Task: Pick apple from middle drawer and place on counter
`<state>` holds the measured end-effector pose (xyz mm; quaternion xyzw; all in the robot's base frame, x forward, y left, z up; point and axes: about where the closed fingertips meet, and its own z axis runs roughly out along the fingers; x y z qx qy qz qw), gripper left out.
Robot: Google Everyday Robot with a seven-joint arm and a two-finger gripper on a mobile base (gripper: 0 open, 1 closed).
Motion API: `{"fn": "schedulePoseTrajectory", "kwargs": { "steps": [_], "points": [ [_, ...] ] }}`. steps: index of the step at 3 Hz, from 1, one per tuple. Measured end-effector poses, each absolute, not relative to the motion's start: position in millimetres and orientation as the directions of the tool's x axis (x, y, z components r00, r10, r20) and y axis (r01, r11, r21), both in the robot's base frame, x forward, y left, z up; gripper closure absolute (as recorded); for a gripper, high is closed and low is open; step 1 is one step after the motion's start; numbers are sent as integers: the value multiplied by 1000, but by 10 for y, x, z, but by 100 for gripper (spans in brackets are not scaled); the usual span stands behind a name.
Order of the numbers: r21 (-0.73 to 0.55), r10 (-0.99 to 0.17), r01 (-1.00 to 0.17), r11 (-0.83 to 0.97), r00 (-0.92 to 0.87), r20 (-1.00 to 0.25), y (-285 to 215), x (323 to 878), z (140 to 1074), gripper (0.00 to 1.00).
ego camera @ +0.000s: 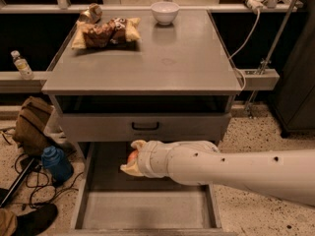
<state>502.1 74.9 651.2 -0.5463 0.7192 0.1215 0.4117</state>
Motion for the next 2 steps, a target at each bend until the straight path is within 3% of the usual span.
{"fn": "schedulePoseTrajectory", "kwargs": {
  "steps": [2],
  "points": [
    [-504, -723, -795, 337, 125, -680, 851, 5253, 7945, 100]
  ]
}}
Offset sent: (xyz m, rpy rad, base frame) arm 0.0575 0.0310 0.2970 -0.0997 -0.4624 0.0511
